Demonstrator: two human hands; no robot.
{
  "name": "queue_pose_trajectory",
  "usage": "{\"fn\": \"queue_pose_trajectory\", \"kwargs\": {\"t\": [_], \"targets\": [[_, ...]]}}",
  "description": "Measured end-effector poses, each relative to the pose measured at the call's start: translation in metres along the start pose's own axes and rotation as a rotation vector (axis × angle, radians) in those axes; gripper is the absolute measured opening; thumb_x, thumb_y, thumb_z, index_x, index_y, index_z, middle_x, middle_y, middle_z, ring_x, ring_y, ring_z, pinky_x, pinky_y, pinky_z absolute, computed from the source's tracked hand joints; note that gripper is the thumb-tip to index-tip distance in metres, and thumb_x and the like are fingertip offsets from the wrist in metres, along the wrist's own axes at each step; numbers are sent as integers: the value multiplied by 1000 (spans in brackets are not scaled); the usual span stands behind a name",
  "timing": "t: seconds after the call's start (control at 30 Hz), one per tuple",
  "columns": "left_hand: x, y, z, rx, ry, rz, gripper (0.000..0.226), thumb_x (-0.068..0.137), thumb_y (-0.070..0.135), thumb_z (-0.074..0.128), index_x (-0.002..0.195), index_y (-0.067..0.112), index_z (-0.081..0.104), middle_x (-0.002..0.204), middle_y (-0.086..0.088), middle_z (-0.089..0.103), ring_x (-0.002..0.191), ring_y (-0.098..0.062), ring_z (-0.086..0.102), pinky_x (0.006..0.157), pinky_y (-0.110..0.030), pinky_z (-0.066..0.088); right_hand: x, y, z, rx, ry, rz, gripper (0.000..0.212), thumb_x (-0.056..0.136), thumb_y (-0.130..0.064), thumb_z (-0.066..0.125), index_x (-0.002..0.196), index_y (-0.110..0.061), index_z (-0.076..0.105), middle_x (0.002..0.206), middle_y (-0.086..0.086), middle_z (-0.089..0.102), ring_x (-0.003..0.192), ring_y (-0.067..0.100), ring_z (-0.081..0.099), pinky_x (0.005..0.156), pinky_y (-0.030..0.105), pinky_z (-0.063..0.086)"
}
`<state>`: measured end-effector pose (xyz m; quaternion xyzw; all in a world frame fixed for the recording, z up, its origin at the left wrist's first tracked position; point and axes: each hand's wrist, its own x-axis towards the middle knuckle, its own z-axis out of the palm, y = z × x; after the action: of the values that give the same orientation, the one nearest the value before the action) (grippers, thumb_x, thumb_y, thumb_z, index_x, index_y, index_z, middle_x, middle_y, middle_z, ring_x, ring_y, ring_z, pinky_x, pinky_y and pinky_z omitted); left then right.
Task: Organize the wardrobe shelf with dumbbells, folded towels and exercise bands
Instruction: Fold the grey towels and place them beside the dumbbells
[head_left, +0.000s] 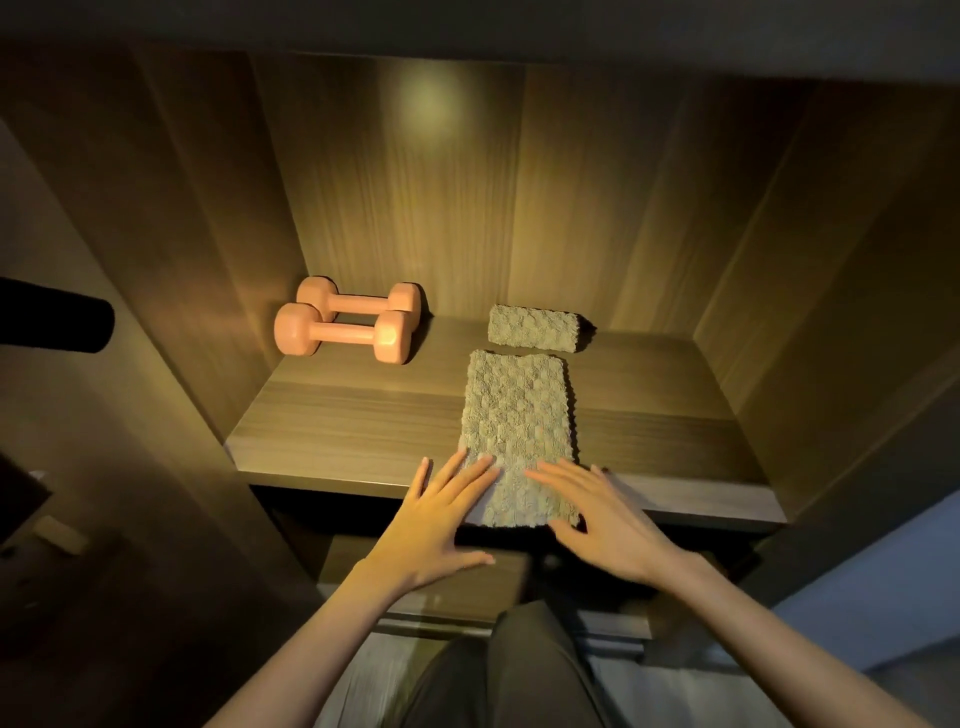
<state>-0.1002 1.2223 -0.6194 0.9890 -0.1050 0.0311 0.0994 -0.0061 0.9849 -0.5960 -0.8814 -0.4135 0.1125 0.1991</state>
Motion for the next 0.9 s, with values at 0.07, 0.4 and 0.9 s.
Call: {"fn": "queue_pose_trajectory", "kwargs": {"t": [0.07,0.4,0.9], "targets": [[-2,-1,5,170,21,30,97,81,40,66,152,28,1,160,8,-3,147,-21,-7,119,-47,4,-10,3,9,-179,-33,-42,80,89,-48,54,144,-57,-4,157,-22,-7,144,0,-12,118,31,-6],[0,-5,1,40,220,61,70,78,-1,63,141,24,45,147,0,43,139,-24,35,114,-43,25,-6,1,30,-314,186,-15,87,84,3,58,151,-35,18,158,-14,17,147,10,15,115,20,3],[6,-10,-18,-323,240,-187,28,95,35,54,106,14,69,98,-1,71,104,-23,57,84,-34,45,1,-7,-10,205,169,201,26,99,-37,47,116,-30,65,109,-7,70,74,10,65,75,30,52]]}}
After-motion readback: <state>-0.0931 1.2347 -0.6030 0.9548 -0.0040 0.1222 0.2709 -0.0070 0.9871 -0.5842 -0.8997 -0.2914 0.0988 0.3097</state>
